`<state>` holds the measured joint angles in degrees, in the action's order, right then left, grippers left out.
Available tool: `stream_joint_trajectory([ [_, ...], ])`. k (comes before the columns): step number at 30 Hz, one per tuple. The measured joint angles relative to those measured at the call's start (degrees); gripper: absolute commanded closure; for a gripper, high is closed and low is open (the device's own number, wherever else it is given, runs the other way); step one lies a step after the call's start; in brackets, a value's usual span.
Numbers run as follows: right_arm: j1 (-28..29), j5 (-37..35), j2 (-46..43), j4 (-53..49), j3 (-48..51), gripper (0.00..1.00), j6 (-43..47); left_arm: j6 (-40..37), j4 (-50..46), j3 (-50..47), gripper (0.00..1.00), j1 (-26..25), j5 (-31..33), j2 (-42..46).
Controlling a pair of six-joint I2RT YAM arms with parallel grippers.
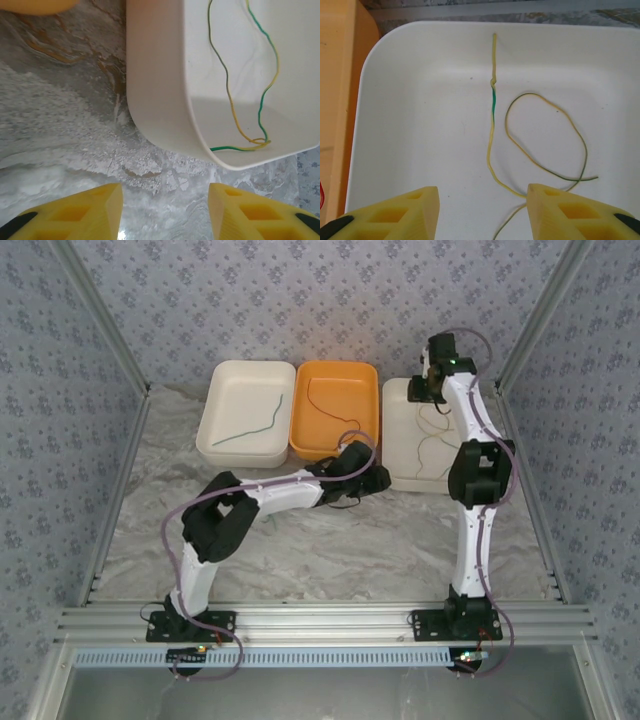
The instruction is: Untangle the cables
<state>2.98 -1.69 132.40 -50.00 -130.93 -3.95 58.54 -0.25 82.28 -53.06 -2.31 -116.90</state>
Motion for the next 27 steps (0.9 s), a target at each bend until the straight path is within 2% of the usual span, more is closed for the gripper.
stream_joint_trajectory([
  [6, 0.1, -2.1, -14.0, 7.1, 19.3, 0.50, -3.2, 0.4, -0.7, -9.1, 0.50, 2.7, 2.8, 12.9],
  [11, 2.6, -3.5, -33.0, 16.7, 39.0, 0.51, -7.2, 0.7, -5.8, -16.5, 0.50, 9.4, 4.6, 26.6],
  [14, 9.2, -3.6, -44.9, 23.1, 50.7, 0.52, -10.3, 0.6, -12.0, -20.8, 0.51, 14.9, 6.4, 34.7],
  [17, 21.2, -3.4, -52.0, 29.6, 60.7, 0.52, -14.4, 0.4, -18.1, -26.9, 0.51, 20.9, 7.6, 43.4],
  [20, 34.4, -3.3, -50.4, 33.7, 66.1, 0.53, -18.6, -0.9, -23.0, -34.1, 0.51, 27.7, 7.6, 51.4],
  [23, 46.6, -3.4, -41.4, 36.2, 65.5, 0.55, -21.6, -2.7, -26.5, -40.5, 0.52, 36.1, 5.7, 55.6],
  [25, 52.7, -3.5, -34.2, 36.3, 62.3, 0.57, -22.3, -3.7, -27.6, -44.0, 0.52, 40.7, 3.7, 56.6],
  [27, 57.0, -3.5, -27.6, 36.0, 58.1, 0.58, -22.3, -4.3, -28.7, -46.5, 0.52, 43.1, 2.1, 57.0],
])
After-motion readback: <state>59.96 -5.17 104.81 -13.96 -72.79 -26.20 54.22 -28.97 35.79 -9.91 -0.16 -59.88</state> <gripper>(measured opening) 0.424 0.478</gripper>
